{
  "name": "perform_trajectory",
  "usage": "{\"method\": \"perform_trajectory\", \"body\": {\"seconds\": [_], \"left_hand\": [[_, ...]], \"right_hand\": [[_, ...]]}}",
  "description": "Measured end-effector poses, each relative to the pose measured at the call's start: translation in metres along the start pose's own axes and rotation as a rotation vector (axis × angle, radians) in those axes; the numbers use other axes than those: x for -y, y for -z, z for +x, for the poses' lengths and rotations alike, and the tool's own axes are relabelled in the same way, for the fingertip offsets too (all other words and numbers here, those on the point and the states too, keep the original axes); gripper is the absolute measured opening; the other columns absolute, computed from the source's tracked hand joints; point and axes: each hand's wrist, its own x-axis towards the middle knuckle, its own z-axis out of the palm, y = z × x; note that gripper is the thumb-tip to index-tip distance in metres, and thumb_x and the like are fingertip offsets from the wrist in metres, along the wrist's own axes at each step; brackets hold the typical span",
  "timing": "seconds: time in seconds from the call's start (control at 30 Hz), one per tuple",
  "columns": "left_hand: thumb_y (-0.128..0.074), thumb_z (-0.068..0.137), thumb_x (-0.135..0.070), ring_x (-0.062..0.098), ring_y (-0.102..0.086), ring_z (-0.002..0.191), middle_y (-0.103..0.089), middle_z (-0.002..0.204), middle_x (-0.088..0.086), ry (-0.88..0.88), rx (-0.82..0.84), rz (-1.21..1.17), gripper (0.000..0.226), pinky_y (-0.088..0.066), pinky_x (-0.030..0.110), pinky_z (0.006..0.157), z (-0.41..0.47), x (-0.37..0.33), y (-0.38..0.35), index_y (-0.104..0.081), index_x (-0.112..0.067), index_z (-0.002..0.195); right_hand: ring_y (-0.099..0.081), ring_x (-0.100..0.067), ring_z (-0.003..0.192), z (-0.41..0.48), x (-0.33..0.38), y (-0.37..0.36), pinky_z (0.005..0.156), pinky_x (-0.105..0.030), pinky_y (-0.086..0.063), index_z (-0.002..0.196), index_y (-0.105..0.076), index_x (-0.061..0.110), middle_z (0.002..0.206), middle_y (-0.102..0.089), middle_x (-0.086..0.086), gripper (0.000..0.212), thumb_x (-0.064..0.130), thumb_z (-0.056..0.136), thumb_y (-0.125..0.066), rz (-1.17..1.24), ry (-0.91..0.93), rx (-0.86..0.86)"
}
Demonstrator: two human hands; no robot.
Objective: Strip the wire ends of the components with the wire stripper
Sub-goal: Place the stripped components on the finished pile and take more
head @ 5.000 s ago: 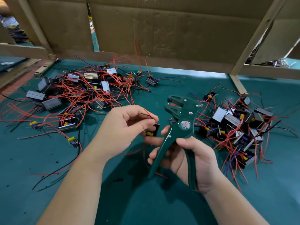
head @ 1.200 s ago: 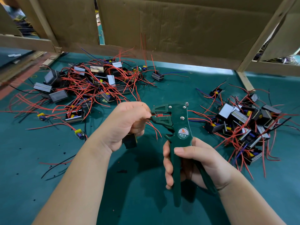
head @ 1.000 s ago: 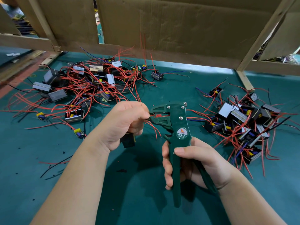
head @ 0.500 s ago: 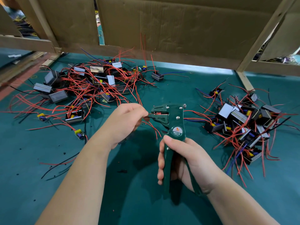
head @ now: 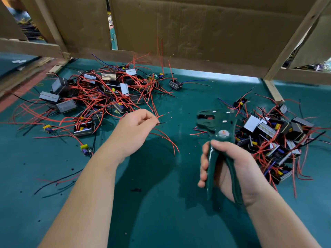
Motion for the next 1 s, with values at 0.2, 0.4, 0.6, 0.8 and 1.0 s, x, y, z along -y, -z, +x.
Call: {"method": "perform_trajectory", "body": {"seconds": [0.2, 0.4, 0.6, 0.8, 1.0], "left_hand": [[-0.057, 0.095, -0.02, 0.008, -0.031, 0.053, -0.042, 0.057, -0.009, -0.105, 0.051, -0.205, 0.019, -0.027, 0.024, 0.053, -0.005, -0.004, -0.01, -0.066, -0.021, 0.078], [-0.068, 0.071, -0.026, -0.002, -0.045, 0.046, -0.066, 0.062, -0.009, -0.145, 0.073, -0.393, 0.015, -0.037, 0.008, 0.048, -0.008, -0.011, -0.016, -0.07, -0.014, 0.08], [-0.071, 0.067, -0.023, -0.004, -0.048, 0.044, -0.06, 0.053, -0.014, -0.122, 0.045, -0.408, 0.012, -0.037, 0.009, 0.042, -0.01, -0.013, -0.015, -0.073, -0.017, 0.076], [-0.07, 0.081, -0.009, -0.005, -0.047, 0.045, -0.059, 0.053, -0.015, -0.157, 0.048, -0.332, 0.01, -0.038, 0.007, 0.046, -0.01, -0.014, -0.014, -0.071, -0.018, 0.075], [-0.066, 0.084, -0.001, -0.004, -0.047, 0.047, -0.06, 0.054, -0.014, -0.163, 0.061, -0.287, 0.018, -0.037, 0.006, 0.052, -0.011, -0.016, -0.012, -0.069, -0.015, 0.074]], "right_hand": [[-0.058, -0.032, 0.061, 0.0, -0.014, -0.011, 0.064, -0.046, -0.055, 0.084, -0.06, 0.005, 0.073, -0.057, -0.018, 0.024, 0.016, 0.063, -0.063, -0.012, -0.125, 0.168], [-0.06, -0.035, 0.069, -0.001, -0.014, -0.01, 0.07, -0.049, -0.054, 0.088, -0.064, 0.003, 0.079, -0.058, -0.02, 0.032, 0.025, 0.066, -0.068, 0.091, -0.146, 0.283], [-0.062, -0.035, 0.073, -0.003, -0.014, -0.007, 0.074, -0.049, -0.053, 0.096, -0.065, 0.005, 0.083, -0.06, -0.019, 0.042, 0.033, 0.067, -0.077, 0.11, -0.116, 0.457], [-0.062, -0.033, 0.07, -0.002, -0.014, -0.007, 0.071, -0.047, -0.054, 0.093, -0.065, 0.007, 0.08, -0.06, -0.017, 0.039, 0.033, 0.066, -0.077, 0.076, -0.101, 0.433], [-0.06, -0.033, 0.067, -0.002, -0.015, -0.009, 0.069, -0.047, -0.054, 0.092, -0.064, 0.006, 0.078, -0.058, -0.019, 0.041, 0.031, 0.064, -0.08, 0.032, -0.071, 0.406]]}}
